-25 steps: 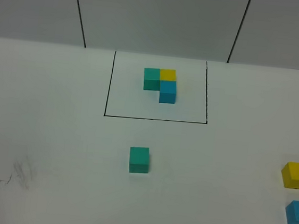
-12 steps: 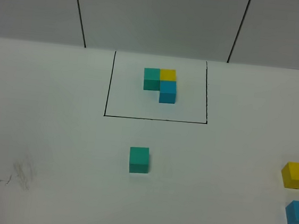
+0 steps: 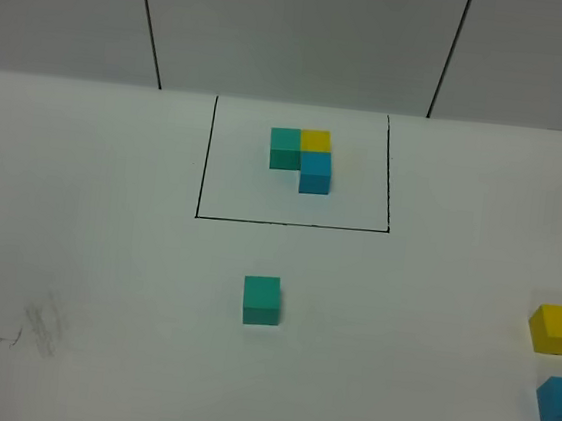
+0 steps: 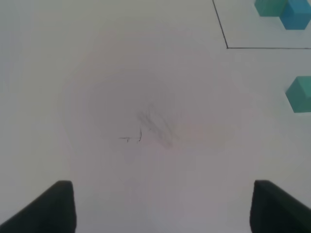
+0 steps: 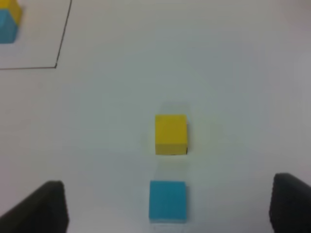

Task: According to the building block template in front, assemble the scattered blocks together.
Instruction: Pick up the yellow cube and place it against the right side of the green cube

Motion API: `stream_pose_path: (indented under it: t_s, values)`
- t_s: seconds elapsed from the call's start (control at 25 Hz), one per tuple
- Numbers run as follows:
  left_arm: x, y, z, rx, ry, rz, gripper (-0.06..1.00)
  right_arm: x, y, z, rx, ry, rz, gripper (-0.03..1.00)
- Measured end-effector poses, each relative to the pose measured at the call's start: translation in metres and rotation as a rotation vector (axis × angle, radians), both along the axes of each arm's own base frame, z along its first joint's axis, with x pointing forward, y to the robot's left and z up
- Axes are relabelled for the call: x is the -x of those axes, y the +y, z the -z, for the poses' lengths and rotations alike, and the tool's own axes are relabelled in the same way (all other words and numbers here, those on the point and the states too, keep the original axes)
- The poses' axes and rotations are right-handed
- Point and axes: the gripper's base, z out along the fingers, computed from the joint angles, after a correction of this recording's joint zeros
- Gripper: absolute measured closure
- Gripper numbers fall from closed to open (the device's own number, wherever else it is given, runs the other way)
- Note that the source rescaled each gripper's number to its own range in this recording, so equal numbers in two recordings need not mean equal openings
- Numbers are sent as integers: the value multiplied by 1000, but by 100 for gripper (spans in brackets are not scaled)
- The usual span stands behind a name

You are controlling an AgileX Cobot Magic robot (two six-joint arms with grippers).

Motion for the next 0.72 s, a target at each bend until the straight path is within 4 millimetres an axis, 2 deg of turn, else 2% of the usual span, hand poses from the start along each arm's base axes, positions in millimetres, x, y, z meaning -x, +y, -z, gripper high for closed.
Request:
stream_pose_path:
  t_s: [0.2, 0.36, 0.52, 0.72]
  values:
    - [0, 0, 0, 0, 0, 0, 35, -77, 3, 12, 26, 231, -19, 25]
    - [0, 0, 0, 0, 0, 0, 35, -124, 4, 21, 46, 389, -40, 25]
    - [0, 0, 0, 0, 0, 0, 35, -158, 6, 28, 56, 493, -61, 25]
    - [0, 0, 0, 0, 0, 0, 35, -177, 7, 53, 57, 590, -78, 25]
